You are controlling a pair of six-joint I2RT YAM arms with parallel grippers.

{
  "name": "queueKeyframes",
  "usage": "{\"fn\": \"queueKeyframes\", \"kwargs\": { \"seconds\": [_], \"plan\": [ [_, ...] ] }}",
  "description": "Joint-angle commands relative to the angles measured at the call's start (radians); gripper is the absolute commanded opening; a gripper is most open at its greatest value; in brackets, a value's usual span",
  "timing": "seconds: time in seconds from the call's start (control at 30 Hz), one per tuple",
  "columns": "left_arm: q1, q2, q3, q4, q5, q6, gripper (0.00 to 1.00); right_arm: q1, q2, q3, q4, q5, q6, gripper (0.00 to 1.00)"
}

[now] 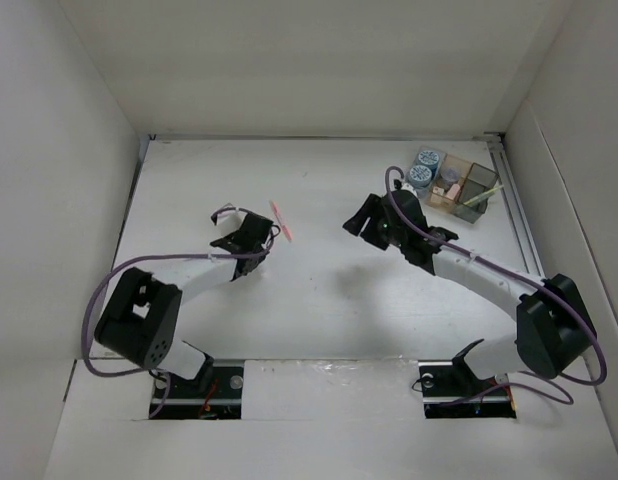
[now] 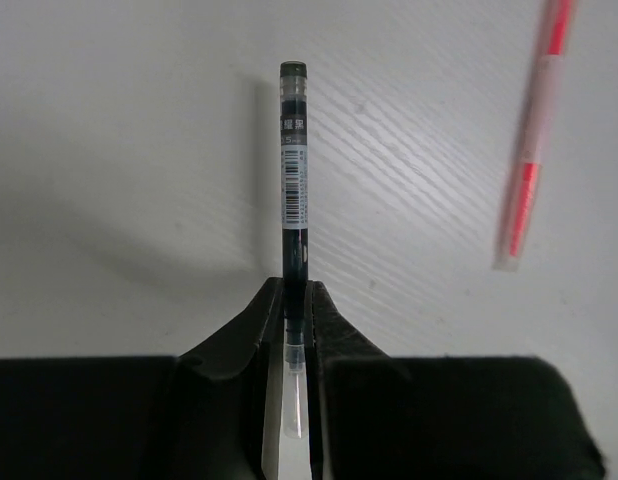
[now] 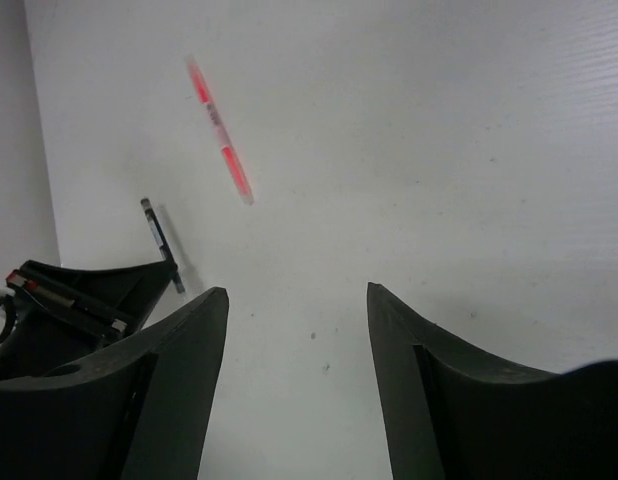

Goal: Sort the stationery into containers
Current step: Pick up the stationery from the center of the board.

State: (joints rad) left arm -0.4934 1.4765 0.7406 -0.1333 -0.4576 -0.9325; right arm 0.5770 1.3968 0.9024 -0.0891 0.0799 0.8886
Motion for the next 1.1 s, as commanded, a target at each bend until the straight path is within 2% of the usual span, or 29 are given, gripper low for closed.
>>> {"fn": "queueKeyframes", "kwargs": {
  "seconds": [0.0, 0.13, 0.23, 0.43, 0.47, 0.6, 0.7, 0.8, 1.0, 1.07],
  "plan": [
    [-0.011, -0.137, -0.029, 0.045, 0.08, 0.03, 0.0, -0.002, 0.002, 0.015, 0.058, -0.101, -0.025, 0.65],
    [-0.011, -0.263, -0.121, 0.234, 0.244, 0.119, 0.0, 0.007, 0.002, 0.015, 0.114, -0.251, -0.025, 0.67],
    [-0.011, -0.306, -0.175, 0.389, 0.392, 0.191, 0.0, 0.029, 0.002, 0.039, 0.123, -0.305, -0.014, 0.67],
    [-0.011, -0.295, -0.196, 0.558, 0.606, 0.268, 0.0, 0.081, 0.028, 0.111, 0.17, -0.338, 0.016, 0.67],
    [-0.011, -0.295, -0.207, 0.631, 0.676, 0.293, 0.0, 0.081, 0.039, 0.122, 0.179, -0.338, 0.016, 0.67],
    [-0.011, -0.295, -0.228, 0.731, 0.781, 0.317, 0.0, 0.104, 0.106, 0.187, 0.18, -0.338, 0.036, 0.62],
    [-0.02, -0.304, -0.239, 0.767, 0.832, 0.33, 0.0, 0.104, 0.136, 0.21, 0.18, -0.306, 0.047, 0.59],
    [-0.043, -0.305, -0.239, 0.794, 0.846, 0.351, 0.0, 0.104, 0.18, 0.231, 0.18, -0.295, 0.056, 0.48],
    [-0.076, -0.294, -0.239, 0.828, 0.836, 0.36, 0.0, 0.104, 0.189, 0.242, 0.169, -0.235, 0.065, 0.44],
    [-0.076, -0.272, -0.239, 0.842, 0.856, 0.36, 0.0, 0.104, 0.189, 0.242, 0.169, -0.235, 0.075, 0.36]
  ]
}}
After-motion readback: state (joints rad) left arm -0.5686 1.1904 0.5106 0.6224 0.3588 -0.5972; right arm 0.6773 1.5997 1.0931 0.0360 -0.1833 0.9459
